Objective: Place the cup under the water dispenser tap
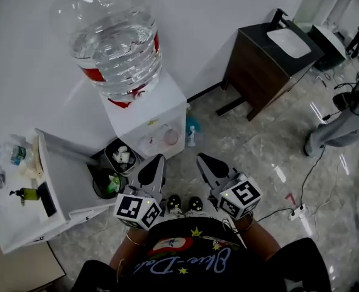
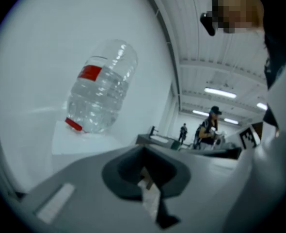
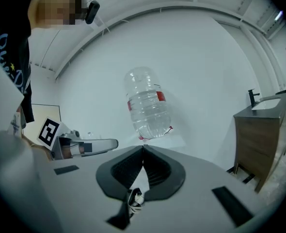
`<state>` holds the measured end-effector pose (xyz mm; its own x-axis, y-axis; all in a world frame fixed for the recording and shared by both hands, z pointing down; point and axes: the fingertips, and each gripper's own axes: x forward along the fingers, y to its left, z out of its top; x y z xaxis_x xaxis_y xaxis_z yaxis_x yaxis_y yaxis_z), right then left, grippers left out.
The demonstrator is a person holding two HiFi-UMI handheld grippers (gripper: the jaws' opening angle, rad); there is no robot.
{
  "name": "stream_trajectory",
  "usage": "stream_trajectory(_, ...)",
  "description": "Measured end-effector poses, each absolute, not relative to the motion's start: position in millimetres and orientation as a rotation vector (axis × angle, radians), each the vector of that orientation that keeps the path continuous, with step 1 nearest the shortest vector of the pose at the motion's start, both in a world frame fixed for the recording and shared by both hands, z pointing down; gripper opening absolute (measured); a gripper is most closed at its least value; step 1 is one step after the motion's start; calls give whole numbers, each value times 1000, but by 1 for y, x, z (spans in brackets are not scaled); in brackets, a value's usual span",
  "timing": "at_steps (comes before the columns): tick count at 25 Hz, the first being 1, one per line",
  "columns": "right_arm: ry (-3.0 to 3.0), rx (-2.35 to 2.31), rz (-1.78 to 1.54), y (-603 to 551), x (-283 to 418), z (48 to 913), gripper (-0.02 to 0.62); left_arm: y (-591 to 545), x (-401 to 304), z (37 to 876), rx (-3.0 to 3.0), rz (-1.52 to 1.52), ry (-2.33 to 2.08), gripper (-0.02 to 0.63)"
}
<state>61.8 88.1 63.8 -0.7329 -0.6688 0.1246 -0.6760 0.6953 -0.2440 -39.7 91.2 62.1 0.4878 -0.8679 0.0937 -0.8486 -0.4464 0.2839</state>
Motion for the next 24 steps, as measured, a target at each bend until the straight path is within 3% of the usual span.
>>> stream_trajectory(24, -2892, 1138, 451, 117, 57, 47, 15, 130, -62, 62, 2484, 12, -1516, -6)
